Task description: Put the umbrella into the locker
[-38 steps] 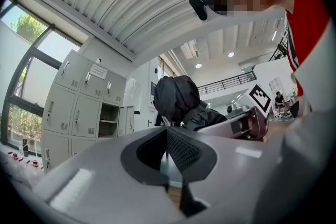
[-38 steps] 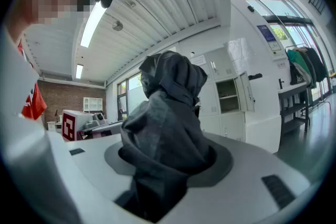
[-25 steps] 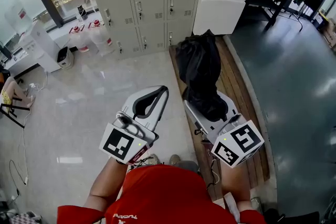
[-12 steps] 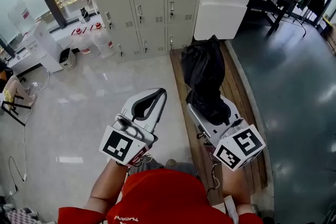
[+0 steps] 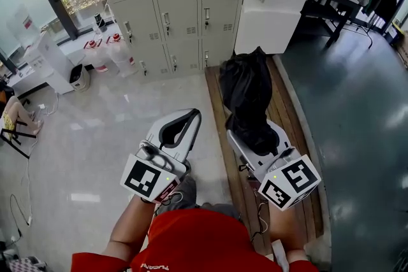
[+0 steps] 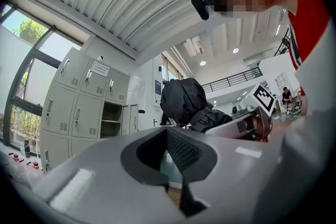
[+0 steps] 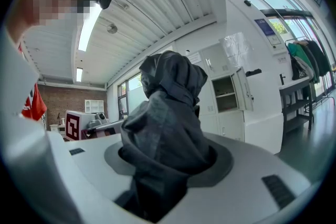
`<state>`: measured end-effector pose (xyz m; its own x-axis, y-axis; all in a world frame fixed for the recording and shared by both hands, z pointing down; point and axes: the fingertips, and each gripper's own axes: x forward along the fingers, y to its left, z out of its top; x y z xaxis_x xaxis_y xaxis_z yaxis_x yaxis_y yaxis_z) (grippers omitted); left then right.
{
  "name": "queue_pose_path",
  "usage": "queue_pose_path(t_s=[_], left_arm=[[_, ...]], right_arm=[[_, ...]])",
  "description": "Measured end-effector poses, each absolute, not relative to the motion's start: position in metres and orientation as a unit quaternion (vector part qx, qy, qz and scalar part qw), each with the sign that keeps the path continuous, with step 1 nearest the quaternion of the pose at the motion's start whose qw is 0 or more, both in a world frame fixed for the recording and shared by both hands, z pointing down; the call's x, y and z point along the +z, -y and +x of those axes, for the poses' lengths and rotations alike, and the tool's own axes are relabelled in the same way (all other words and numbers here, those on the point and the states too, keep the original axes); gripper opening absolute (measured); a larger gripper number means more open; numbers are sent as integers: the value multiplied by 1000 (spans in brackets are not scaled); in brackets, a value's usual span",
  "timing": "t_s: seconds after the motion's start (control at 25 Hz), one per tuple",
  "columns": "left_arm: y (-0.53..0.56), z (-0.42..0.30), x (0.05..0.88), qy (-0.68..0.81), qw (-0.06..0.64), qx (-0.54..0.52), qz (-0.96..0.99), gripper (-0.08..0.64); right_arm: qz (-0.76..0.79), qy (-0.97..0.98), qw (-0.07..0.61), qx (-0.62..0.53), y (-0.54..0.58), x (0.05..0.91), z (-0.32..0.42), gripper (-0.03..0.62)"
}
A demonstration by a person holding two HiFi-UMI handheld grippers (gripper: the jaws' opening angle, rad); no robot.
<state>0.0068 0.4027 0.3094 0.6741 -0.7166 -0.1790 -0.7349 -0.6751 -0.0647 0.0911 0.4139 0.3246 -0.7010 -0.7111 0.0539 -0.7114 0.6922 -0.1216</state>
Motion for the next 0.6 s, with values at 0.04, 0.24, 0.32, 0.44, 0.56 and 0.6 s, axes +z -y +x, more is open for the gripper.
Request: queue_pose_path(t_s=[0.04,0.24,0.32,0.44,0.56,0.6], left_arm=[[-394,6,308,-395,67,75,-913,5],[-339,-4,302,-381,73,90,-917,5],[-310,-14,299,-381,72,88,-918,5],[-267,-28,299,-375,70,83,-921,5],[-227,-39,296,-360,71,86,-926,5],[-213,-43,296,-358,71,84,-927,5]], right_arm=[[387,920,3,65,-405,324,90,224],[394,917,0,61,-350,320,76,224],[396,916,1,59,-324,317,66,224],[401,914,1,56,-283,312,50,224],[410,911,-2,55,-244,309,36,224],[412,909,-3,55,-231,308,31,224]])
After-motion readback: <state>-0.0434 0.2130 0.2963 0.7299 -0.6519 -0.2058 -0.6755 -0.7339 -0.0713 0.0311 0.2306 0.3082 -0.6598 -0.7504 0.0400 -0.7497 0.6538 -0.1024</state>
